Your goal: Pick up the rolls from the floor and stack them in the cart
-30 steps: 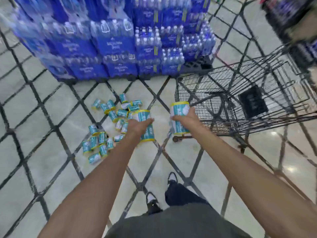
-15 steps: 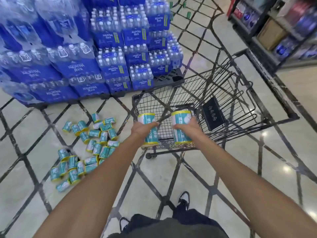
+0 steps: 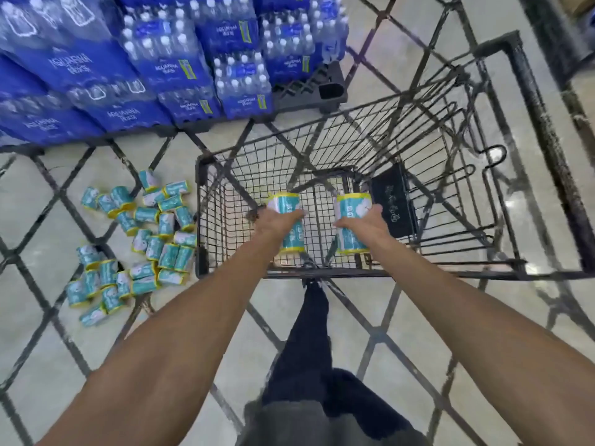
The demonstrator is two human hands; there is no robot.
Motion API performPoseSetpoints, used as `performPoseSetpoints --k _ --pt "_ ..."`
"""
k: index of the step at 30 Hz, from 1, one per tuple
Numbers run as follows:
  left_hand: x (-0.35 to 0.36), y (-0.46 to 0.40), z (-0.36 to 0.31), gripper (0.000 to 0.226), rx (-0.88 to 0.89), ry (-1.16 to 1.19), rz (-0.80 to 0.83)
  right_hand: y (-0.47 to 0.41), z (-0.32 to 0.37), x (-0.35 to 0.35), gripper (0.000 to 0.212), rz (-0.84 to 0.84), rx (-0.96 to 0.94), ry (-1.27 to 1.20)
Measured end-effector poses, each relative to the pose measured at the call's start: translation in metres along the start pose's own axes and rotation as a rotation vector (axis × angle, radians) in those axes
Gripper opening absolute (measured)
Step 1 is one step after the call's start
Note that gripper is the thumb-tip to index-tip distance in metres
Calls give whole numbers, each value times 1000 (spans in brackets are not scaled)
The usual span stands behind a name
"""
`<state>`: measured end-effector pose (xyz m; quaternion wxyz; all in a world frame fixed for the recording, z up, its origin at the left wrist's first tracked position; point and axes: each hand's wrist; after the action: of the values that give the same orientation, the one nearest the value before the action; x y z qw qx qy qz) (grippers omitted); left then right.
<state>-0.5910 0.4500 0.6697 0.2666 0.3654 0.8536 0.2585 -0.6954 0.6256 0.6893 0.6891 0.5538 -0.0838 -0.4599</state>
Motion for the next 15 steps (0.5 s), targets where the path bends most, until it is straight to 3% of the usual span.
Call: performPoseSetpoints --k 4,9,12,15 --pt "44 -76 -12 69 1 -62 -8 -73 31 9 74 -46 33 28" --pt "95 -177 2 115 -59 -175 -14 -182 63 29 84 -88 42 63" --pt "122 -224 13 110 -64 -212 1 -250 77 48 95 -107 76 135" --pt "146 -266 33 105 -79 -247 5 -310 79 69 120 -125 104 212"
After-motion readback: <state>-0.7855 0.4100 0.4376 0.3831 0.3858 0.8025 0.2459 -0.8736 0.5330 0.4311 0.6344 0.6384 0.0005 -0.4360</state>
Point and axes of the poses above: each hand's wrist, its own y-axis away from the middle knuckle, its own x-axis out of the palm, z = x × y, and after that the axes turned 14 degrees about x, right-handed
